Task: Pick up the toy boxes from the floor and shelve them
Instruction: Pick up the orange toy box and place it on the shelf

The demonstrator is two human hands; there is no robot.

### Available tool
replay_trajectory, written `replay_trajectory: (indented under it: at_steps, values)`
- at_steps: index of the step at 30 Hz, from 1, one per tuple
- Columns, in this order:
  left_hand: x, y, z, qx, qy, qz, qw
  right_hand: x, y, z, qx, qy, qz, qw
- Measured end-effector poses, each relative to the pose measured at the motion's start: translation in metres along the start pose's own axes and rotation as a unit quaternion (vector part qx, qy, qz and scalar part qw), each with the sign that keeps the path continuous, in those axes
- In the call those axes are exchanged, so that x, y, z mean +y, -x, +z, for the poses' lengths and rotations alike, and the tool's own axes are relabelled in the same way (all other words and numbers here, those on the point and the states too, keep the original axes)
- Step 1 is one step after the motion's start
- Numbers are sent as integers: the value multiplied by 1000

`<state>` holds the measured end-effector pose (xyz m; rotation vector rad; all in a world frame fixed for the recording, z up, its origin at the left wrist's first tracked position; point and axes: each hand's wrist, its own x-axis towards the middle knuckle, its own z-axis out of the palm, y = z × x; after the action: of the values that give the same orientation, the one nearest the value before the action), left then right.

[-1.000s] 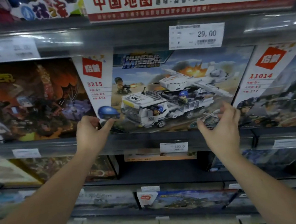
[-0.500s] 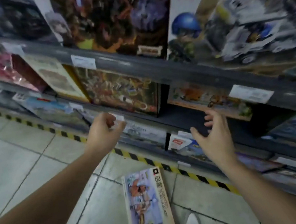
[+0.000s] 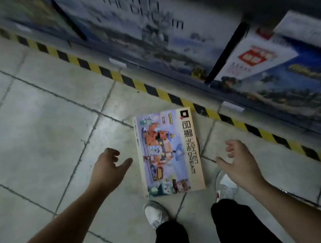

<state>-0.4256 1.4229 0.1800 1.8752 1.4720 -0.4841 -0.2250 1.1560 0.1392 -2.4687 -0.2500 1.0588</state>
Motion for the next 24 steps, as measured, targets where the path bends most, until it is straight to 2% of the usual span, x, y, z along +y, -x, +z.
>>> replay_trajectory:
  at_steps: [5,10,14,18,24]
  values:
    - [-52,-68,94,-31,1,-76,997,72,-72,78,-56,33,56,996]
    - [-80,-122,153,-56,26,-139,988,111,-133,135,-101,32,119,987]
    - [-90,-156,182,-74,49,-160,983,129,-167,169,-117,-18,169,978]
    - [-94,-182,205,-94,147,-214,961,140,-184,195,-145,-73,212,964]
    - [-97,-197,227,-137,210,-241,938,136,-189,227,-182,-167,200,948]
